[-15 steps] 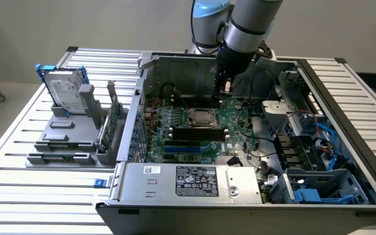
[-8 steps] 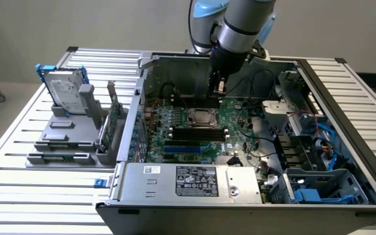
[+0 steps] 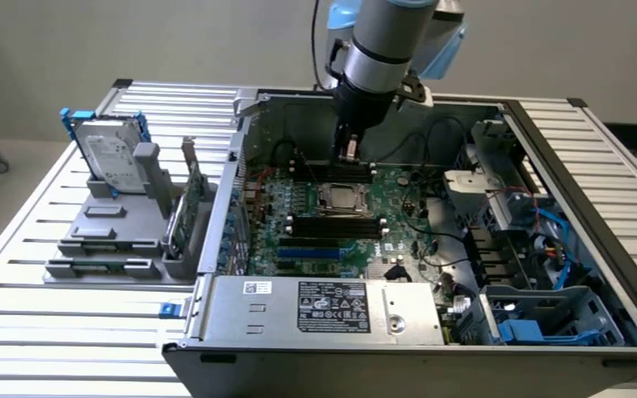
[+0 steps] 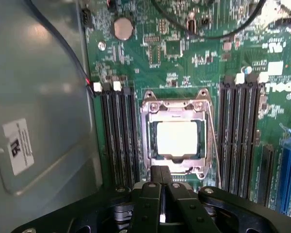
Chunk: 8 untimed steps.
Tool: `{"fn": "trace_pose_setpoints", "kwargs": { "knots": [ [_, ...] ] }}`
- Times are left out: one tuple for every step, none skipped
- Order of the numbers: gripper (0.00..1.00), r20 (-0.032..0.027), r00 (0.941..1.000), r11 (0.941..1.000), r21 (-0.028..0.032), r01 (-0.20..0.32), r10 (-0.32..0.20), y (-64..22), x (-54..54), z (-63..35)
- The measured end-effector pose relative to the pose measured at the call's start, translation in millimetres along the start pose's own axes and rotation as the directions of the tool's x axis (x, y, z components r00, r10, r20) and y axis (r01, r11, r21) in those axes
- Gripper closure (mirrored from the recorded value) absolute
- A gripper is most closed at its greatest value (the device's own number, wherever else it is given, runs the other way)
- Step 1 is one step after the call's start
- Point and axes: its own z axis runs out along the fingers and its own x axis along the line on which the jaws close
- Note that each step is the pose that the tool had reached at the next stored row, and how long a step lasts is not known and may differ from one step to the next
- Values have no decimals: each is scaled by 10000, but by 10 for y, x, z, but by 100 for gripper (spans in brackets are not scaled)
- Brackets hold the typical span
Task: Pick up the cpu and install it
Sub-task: 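Install the first cpu locking lever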
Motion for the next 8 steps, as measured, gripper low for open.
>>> {"fn": "trace_pose_setpoints", "kwargs": {
  "knots": [
    [89,-2,10000,10000,1,-1,1,-15,-7,20],
    [89,-2,10000,10000,1,0,0,-26,-15,39],
    [89,-1,10000,10000,1,-1,1,-35,-23,58],
    [89,0,10000,10000,1,0,0,-42,-31,76],
    [89,-1,10000,10000,1,1,-1,-49,-37,95],
    [89,-2,10000,10000,1,1,-1,-55,-42,115],
    [89,0,10000,10000,2,1,-1,-60,-47,134],
    [89,0,10000,10000,2,2,-2,-65,-51,152]
  ]
}}
